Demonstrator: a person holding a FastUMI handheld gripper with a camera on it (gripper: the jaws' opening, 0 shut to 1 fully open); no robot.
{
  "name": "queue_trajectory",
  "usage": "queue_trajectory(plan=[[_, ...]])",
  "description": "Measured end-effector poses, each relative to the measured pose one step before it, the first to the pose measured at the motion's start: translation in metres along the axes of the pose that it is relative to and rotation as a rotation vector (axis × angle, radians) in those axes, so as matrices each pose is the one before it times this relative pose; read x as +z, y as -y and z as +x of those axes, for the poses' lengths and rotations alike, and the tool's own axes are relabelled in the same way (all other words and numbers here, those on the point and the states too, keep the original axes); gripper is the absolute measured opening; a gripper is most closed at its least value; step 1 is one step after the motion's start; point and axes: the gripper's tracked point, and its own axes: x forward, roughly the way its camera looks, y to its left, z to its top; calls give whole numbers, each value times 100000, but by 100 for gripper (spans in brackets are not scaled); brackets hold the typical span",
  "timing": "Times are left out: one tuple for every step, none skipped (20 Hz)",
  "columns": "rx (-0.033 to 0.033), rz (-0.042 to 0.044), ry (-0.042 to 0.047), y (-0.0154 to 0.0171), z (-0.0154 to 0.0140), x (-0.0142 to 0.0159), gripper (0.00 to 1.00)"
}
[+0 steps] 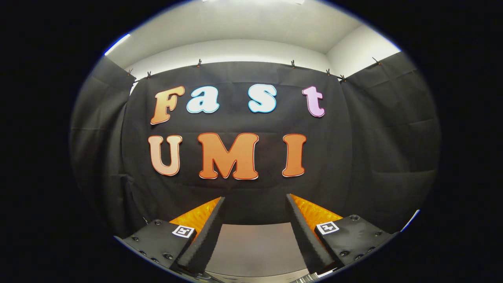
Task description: Put the clothes into the washing machine and then close the washing machine lid.
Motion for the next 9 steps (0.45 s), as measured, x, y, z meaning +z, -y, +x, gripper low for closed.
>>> queue_trajectory(plan=[[244,216,-5,-139,202,143,97],[-51,59,-52,104,-96,-33,97],[-196,-204,-261,69,20,-64,97],[-227,-412,23,131,-64,-16,97],[-122,-432,3,-31,98,75,97],[2,-519,238,-57,-74,62,97],[11,-374,84,-127,32,112,97],[354,7,156,-112,42,110,97],[242,131,-93,-89,38,24,97]])
